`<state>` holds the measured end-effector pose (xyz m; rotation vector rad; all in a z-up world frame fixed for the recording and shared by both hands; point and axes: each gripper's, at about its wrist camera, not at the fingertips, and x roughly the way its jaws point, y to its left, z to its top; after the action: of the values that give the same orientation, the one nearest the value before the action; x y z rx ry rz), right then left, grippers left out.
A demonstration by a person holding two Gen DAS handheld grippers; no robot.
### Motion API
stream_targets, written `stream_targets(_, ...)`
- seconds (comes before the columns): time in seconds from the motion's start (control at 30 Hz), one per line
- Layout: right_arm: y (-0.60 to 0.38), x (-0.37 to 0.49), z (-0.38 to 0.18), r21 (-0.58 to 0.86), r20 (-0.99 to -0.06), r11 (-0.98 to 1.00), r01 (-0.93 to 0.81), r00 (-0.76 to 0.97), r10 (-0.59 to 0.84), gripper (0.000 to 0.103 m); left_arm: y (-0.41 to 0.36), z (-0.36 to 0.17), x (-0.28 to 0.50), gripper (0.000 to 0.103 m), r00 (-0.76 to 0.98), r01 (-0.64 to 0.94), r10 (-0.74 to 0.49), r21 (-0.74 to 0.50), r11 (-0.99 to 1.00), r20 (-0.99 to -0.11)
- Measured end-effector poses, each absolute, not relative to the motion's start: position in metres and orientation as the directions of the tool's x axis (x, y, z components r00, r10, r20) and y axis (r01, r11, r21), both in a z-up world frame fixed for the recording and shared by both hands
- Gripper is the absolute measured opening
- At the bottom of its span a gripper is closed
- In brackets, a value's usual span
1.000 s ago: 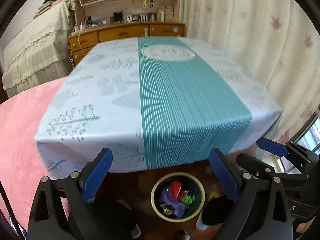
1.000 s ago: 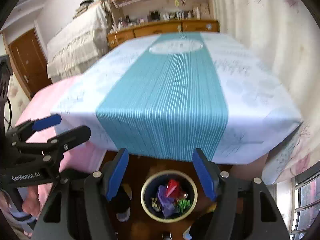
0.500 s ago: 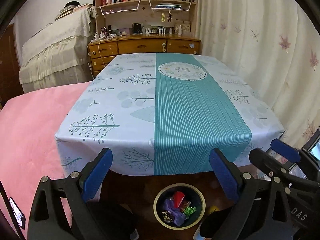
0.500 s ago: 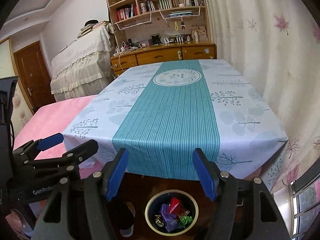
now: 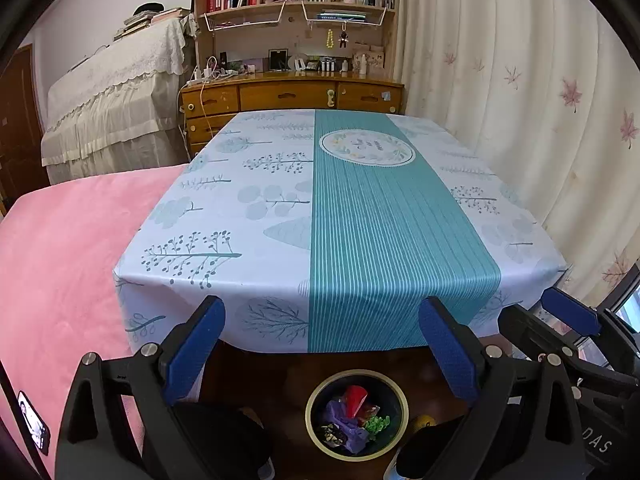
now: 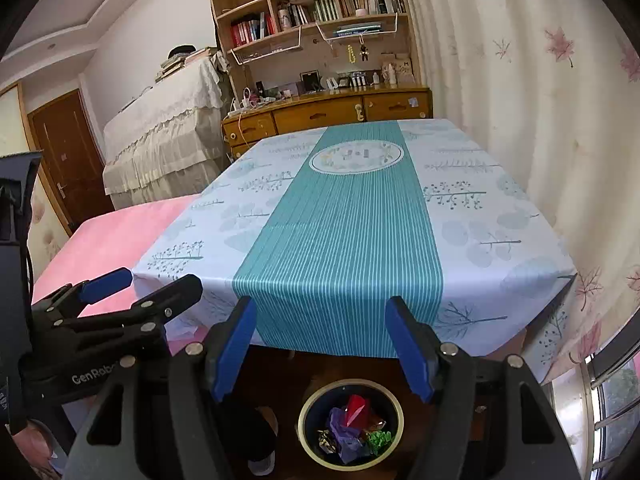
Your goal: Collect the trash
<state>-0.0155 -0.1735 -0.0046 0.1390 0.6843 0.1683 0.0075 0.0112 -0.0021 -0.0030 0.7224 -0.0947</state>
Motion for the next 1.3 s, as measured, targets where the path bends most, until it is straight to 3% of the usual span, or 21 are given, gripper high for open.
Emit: stream_targets(1.3, -0.174, -0.023, 0.005, 0.184, -0.598, 0.977, -0.107, 0.777, 0.198, 0.067, 0.005, 0.009, -0.002, 0.096, 0.753, 0.064, -0.069, -0.032, 0.997, -0.654)
